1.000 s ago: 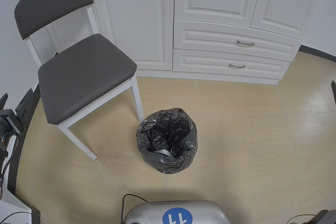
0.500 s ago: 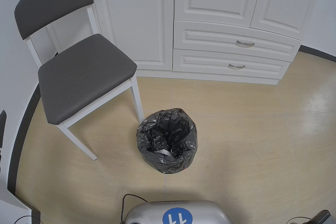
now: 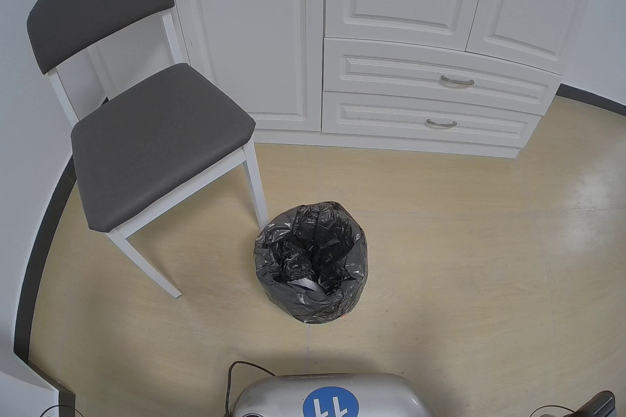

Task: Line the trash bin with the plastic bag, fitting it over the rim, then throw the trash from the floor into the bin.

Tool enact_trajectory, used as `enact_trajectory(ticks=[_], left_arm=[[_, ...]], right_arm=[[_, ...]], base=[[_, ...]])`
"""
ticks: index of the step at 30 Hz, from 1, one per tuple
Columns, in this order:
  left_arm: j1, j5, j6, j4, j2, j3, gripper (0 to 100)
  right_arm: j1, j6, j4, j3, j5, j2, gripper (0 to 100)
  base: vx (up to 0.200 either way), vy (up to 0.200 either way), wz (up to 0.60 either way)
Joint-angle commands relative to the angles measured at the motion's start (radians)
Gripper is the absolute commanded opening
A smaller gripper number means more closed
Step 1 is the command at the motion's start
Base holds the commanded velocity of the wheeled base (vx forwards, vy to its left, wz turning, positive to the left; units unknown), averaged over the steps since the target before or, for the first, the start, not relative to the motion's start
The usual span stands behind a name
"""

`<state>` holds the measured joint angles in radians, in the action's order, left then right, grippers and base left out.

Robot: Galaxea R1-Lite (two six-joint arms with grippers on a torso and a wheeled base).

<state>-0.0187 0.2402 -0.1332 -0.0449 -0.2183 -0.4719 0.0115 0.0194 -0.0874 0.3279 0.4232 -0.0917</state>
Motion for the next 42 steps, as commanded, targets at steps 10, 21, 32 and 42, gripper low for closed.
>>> enact_trajectory(ticks=[10, 21, 32, 42], left_arm=[[0.002, 0.002, 0.093, -0.101, 0.181, -0.013, 100], [0.014, -0.002, 0.142, -0.093, 0.218, 0.096, 100], [0.016, -0.047, 0.188, 0.301, 0.215, 0.472, 100], [0.014, -0.073, 0.096, 0.108, 0.218, 0.472, 100]], right_arm=[[-0.010, 0.010, -0.077, -0.067, -0.006, 0.092, 100], [-0.010, -0.004, -0.380, -0.244, -0.011, 0.092, 100], [-0.010, -0.042, -0.580, -0.328, -0.011, 0.092, 100], [-0.010, -0.049, -0.581, -0.328, 0.006, 0.092, 100]], base=[[0.000, 0.000, 0.00], [0.000, 0.000, 0.00], [0.000, 0.000, 0.00], [0.000, 0.000, 0.00]])
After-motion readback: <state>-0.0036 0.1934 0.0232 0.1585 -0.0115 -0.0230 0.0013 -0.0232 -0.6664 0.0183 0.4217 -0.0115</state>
